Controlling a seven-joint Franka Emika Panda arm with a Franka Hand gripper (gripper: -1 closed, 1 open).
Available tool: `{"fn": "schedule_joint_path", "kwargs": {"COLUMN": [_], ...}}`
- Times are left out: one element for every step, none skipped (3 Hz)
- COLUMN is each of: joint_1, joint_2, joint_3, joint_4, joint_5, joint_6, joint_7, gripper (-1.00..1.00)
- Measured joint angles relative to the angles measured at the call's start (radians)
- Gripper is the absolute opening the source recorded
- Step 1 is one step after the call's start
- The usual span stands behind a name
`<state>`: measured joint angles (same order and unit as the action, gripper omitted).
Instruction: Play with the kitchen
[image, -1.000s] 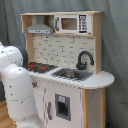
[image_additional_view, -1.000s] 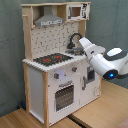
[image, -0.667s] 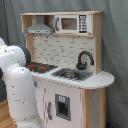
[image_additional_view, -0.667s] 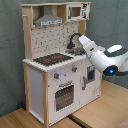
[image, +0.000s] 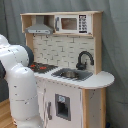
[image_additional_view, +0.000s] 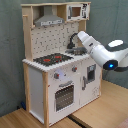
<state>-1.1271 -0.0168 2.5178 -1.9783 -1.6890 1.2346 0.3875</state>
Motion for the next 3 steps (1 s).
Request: {"fn": "schedule_joint_path", "kwargs": {"joint_1": [0.0,0.0,0.0], "joint_2": [0.017,0.034,0.05], "joint_3": [0.0,0.0,0.0], "joint_4": [0.008,0.011,0.007], "joint_5": [-0.043,-0.088,-0.135], "joint_6": [-0.001,0.001,0.016], "joint_7": [-0.095,-0.187,-0.276], "gripper": [1.0,1.0,1.0]}}
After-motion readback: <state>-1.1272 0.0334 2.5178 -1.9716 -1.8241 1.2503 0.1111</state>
